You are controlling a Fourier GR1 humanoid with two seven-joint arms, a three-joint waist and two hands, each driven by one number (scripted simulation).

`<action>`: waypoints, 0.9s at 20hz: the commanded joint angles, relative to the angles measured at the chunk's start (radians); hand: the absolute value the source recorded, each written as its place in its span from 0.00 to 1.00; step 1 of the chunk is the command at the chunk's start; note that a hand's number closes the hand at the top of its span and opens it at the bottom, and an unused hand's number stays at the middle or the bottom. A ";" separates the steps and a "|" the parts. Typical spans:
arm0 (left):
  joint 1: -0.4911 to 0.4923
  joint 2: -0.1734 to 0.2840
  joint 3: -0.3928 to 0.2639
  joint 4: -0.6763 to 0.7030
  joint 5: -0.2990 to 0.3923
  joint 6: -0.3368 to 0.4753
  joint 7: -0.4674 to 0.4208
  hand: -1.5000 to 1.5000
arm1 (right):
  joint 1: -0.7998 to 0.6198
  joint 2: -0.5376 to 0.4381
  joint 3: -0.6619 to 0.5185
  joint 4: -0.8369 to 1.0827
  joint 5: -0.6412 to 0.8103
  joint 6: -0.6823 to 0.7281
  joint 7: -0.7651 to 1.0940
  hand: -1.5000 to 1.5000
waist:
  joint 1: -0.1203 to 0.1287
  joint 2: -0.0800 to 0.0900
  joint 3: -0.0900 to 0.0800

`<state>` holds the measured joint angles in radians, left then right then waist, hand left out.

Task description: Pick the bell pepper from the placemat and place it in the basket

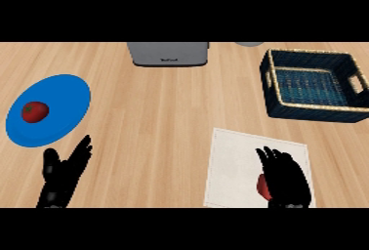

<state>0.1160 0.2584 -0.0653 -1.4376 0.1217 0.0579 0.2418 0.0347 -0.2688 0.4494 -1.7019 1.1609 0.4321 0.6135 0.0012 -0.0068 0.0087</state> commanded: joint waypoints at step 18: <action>-0.001 -0.037 0.015 0.002 -0.023 -0.029 0.055 0.50 | -0.256 0.263 0.094 0.161 -0.014 -0.019 0.089 1.00 | 0.011 0.009 -0.008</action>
<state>0.1128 0.2281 -0.0479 -1.4504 0.0883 0.0427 0.2501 -0.1315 -0.0926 0.5327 -1.6285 1.1870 0.4529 0.6461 0.0110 -0.0041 0.0070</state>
